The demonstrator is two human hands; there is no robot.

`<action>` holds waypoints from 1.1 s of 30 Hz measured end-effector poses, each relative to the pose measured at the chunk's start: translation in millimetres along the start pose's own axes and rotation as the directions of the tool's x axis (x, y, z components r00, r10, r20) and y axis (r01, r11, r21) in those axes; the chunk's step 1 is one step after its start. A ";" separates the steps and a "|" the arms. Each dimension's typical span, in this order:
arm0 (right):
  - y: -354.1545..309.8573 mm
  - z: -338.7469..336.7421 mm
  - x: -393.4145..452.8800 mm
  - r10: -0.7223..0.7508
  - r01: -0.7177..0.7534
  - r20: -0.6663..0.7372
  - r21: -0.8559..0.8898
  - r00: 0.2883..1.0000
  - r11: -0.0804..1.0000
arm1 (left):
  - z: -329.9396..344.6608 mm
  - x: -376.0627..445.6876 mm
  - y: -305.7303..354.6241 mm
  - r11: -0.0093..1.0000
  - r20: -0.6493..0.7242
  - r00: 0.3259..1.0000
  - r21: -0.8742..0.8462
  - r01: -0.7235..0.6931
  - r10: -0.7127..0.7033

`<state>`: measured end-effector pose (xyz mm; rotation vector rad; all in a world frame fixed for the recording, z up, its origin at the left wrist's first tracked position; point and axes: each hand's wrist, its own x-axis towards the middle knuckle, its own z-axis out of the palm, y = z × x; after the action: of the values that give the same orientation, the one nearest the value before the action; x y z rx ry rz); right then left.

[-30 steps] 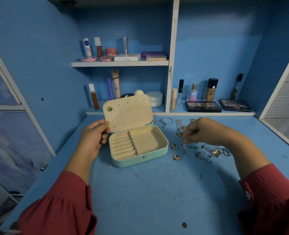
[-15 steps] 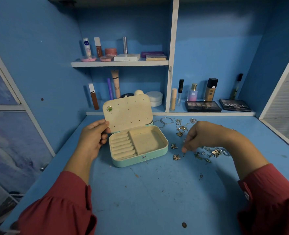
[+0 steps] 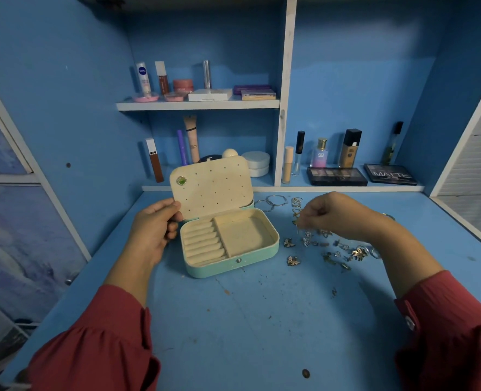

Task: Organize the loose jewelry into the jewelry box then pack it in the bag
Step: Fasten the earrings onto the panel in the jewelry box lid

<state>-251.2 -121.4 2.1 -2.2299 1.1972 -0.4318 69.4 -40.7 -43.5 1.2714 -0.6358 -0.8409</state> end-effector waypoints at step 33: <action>24.2 -13.4 0.8 0.127 -0.125 -0.158 0.026 0.979 0.992 | 4.1 -2.2 -2.3 0.982 -0.066 0.993 0.169 -0.087 0.100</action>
<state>-273.5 -137.1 -2.2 -2.1239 1.4043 -0.5753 64.5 -41.3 -44.8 1.4048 -0.7121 -0.6710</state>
